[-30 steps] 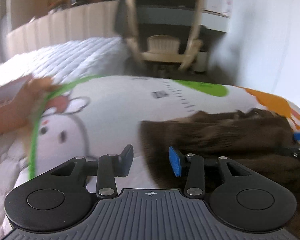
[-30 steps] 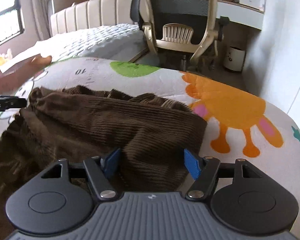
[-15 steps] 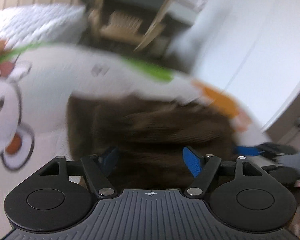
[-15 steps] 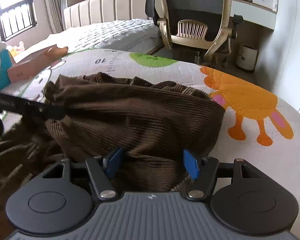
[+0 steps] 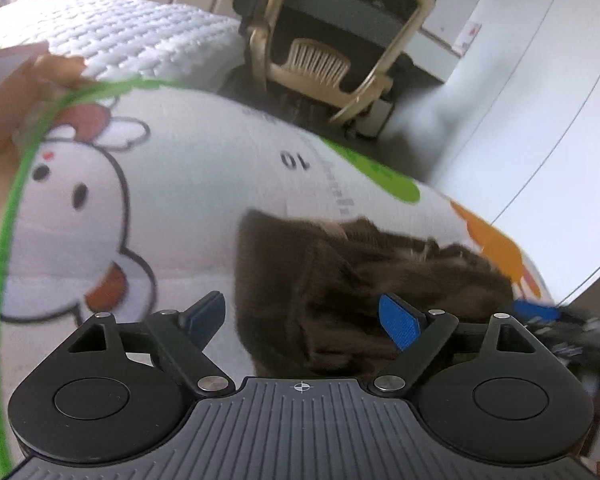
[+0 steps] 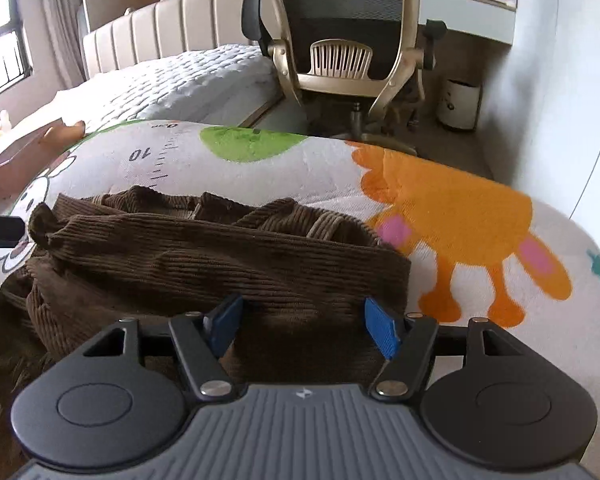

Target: Fold clothes

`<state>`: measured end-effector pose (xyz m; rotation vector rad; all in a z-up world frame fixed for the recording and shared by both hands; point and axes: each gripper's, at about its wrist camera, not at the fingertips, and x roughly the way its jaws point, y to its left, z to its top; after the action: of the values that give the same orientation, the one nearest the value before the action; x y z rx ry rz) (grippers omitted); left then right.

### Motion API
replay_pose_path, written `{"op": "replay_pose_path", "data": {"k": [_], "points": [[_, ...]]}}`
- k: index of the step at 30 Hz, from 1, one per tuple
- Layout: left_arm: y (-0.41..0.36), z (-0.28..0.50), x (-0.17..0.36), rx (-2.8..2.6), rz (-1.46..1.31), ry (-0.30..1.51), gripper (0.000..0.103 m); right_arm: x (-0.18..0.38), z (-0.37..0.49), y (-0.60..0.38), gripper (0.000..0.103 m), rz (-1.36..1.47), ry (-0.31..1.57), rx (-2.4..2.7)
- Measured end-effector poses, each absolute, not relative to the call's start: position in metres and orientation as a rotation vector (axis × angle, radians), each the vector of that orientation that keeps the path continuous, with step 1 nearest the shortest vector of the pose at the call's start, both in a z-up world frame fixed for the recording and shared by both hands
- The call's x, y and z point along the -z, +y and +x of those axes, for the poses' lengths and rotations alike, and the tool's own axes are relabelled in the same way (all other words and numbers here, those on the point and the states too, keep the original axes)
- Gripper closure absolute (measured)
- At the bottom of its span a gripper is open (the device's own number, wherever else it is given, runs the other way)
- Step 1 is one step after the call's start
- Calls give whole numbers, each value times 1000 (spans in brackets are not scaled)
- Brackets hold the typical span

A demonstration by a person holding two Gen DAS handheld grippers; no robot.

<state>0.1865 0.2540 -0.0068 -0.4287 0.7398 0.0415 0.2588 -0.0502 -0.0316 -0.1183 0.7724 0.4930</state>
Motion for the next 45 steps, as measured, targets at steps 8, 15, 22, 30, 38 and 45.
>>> {"op": "replay_pose_path", "data": {"k": [8, 15, 22, 30, 38, 45], "points": [[280, 193, 8, -43, -484, 804, 18, 2, 229, -72, 42, -114, 686, -557], [237, 193, 5, -78, -241, 786, 19, 27, 222, -67, 42, -206, 732, -536], [228, 201, 14, -118, -121, 817, 15, 6, 218, -59, 42, -156, 674, -625], [276, 214, 17, -84, -340, 842, 15, 7, 249, -91, 49, 40, 759, -624], [277, 249, 24, -26, -455, 843, 15, 39, 322, -117, 49, 273, 830, -542], [256, 252, 28, 62, -409, 810, 81, 40, 321, -77, 87, 229, 840, -663]]}}
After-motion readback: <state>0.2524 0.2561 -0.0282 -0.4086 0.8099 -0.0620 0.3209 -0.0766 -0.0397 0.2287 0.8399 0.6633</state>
